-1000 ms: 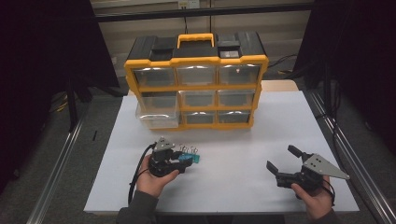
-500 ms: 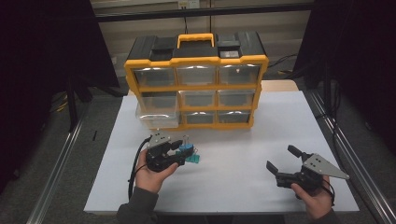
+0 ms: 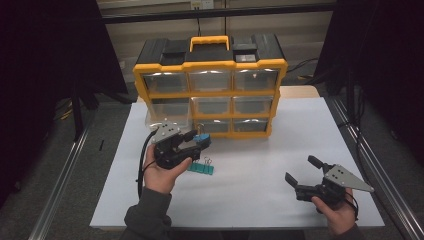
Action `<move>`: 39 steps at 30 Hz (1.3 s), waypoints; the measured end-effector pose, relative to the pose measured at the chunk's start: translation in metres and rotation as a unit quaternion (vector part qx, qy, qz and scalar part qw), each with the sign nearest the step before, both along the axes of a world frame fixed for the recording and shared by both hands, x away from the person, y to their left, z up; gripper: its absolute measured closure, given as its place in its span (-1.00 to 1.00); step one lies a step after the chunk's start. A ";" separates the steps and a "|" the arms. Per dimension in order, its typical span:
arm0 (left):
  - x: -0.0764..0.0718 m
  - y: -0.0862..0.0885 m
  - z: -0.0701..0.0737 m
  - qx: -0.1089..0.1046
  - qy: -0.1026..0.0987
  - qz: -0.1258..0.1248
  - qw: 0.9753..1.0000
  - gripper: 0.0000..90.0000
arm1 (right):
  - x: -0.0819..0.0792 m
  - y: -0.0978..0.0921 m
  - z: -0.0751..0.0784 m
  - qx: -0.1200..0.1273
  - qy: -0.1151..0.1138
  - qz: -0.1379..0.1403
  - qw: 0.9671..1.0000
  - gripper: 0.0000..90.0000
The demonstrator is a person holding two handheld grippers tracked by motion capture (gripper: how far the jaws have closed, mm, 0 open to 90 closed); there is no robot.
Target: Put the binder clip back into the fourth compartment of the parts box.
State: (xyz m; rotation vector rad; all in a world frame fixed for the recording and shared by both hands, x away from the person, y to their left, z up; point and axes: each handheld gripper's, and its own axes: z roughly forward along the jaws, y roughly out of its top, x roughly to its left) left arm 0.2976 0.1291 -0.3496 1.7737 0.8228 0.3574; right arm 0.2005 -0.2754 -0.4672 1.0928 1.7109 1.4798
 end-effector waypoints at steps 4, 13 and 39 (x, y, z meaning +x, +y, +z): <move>0.005 0.002 0.015 -0.001 -0.005 0.009 1.000 0.06 | 0.000 0.000 0.000 0.000 0.000 -0.001 1.000 -0.96; 0.019 0.017 0.041 -0.016 -0.021 0.045 0.999 0.06 | 0.000 0.000 0.000 0.000 0.000 -0.001 1.000 -0.96; 0.054 0.058 0.028 0.006 -0.035 0.136 0.990 0.04 | 0.000 0.000 0.000 0.003 -0.001 0.000 1.000 -0.96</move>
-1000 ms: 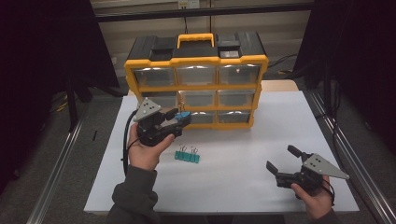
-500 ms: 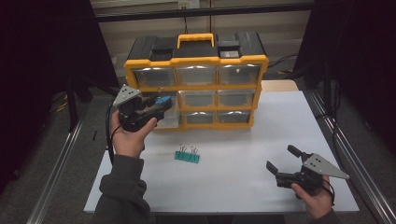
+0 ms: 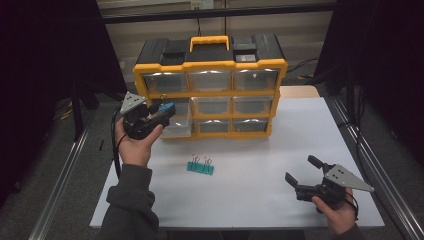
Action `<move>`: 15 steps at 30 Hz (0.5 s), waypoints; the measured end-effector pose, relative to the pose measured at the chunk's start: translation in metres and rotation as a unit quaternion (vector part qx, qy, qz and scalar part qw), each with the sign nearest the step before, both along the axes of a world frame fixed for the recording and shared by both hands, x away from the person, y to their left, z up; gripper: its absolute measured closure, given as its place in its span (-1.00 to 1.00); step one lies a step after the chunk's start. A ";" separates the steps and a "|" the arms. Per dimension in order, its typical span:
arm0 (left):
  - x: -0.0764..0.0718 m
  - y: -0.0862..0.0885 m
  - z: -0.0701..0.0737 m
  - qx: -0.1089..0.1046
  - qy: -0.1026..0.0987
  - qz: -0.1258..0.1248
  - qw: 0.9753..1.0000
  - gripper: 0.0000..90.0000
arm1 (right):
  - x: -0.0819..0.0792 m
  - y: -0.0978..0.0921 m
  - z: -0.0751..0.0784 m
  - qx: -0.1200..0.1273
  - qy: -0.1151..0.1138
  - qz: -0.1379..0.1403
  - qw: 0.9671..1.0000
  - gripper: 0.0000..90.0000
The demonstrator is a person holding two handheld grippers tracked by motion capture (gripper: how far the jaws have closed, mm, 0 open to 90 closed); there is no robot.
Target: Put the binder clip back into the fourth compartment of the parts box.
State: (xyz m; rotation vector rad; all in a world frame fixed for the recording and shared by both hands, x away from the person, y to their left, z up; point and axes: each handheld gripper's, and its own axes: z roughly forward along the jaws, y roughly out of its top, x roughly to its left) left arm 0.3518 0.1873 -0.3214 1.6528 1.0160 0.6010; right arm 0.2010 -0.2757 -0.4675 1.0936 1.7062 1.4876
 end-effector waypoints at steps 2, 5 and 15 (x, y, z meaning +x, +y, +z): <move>0.001 -0.002 -0.001 -0.001 0.000 0.002 1.000 -0.25 | 0.000 0.000 0.000 0.000 0.000 0.000 1.000 -0.96; -0.001 -0.004 0.000 -0.001 -0.005 -0.004 1.000 -0.43 | 0.000 0.000 0.000 0.000 -0.001 0.000 1.000 -0.96; -0.014 -0.020 0.004 -0.010 -0.002 -0.049 0.999 -0.70 | 0.000 0.000 0.000 -0.002 0.001 0.002 1.000 -0.96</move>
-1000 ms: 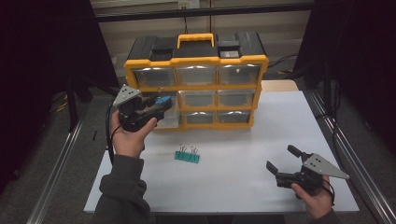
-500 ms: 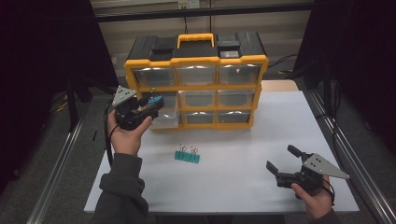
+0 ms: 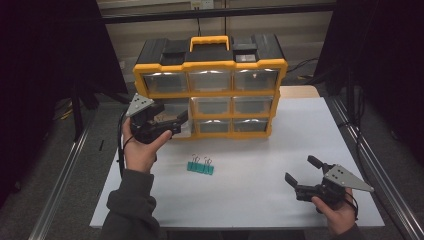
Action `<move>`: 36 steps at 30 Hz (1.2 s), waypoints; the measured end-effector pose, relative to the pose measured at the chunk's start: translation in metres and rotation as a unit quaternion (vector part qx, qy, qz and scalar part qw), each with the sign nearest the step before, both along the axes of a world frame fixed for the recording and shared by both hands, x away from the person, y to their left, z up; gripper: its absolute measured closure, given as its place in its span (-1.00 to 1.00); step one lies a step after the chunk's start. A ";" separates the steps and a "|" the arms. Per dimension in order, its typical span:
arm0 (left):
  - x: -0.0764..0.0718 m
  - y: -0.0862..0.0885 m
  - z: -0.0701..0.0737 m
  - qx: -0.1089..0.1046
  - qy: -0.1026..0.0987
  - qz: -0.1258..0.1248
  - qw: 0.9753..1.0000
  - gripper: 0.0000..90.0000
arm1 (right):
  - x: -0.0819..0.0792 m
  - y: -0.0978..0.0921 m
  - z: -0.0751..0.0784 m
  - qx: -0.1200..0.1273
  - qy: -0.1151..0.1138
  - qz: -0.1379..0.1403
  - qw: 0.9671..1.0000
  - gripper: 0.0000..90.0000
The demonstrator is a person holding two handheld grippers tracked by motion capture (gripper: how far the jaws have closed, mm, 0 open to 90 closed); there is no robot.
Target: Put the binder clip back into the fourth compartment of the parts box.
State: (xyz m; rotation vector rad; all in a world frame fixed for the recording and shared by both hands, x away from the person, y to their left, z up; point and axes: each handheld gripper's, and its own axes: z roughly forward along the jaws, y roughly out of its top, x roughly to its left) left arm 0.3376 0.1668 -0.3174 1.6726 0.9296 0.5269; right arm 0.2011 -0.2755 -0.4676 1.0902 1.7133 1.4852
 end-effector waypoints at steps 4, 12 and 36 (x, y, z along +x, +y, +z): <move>-0.007 -0.012 0.000 -0.009 -0.001 -0.018 1.000 -0.72 | 0.000 0.000 0.000 0.000 -0.001 0.000 1.000 -0.96; -0.018 -0.033 -0.006 -0.015 0.001 -0.055 0.998 -0.74 | -0.001 0.000 0.000 -0.001 -0.001 0.002 1.000 -0.96; -0.043 -0.068 -0.048 0.000 0.030 -0.127 0.991 -0.79 | 0.000 0.001 0.000 0.000 -0.003 0.002 1.000 -0.96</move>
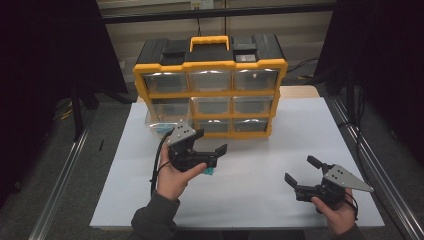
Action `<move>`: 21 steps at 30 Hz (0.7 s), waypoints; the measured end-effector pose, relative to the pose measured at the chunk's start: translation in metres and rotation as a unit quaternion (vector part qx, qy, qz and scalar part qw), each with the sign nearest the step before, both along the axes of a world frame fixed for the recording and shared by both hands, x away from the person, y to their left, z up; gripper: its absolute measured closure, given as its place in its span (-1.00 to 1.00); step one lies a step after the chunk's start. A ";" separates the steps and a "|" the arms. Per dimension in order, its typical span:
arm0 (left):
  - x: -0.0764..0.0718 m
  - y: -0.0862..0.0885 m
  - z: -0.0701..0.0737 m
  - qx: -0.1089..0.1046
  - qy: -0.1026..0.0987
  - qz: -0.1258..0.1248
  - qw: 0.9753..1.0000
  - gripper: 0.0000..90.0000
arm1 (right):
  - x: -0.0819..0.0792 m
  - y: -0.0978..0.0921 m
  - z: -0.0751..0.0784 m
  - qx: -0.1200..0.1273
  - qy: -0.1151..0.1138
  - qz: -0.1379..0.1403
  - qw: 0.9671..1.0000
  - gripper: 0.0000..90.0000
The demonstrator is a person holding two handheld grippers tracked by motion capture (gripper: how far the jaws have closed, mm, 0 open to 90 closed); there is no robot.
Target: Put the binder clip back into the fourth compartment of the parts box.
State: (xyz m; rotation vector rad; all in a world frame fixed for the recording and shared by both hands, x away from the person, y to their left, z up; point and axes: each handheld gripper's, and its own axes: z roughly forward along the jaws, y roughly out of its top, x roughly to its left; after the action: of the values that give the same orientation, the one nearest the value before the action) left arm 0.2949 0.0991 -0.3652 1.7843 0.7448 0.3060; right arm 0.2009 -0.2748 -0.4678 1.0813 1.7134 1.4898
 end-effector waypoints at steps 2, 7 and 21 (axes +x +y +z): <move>-0.002 -0.002 -0.004 0.006 0.003 0.000 1.000 -0.79 | 0.000 0.000 0.000 0.000 0.000 0.000 1.000 -0.96; -0.005 -0.003 -0.016 0.012 0.012 -0.005 1.000 -0.79 | 0.000 -0.001 0.000 0.000 0.001 -0.001 1.000 -0.96; -0.008 0.007 -0.061 0.036 0.043 -0.007 0.998 -0.80 | 0.000 0.000 0.000 0.001 0.001 -0.001 1.000 -0.96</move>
State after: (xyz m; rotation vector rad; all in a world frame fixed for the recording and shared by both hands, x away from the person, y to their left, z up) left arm 0.2874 0.1063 -0.4258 1.8797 0.7893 0.2507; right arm 0.2011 -0.2744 -0.4678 1.0855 1.7115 1.4899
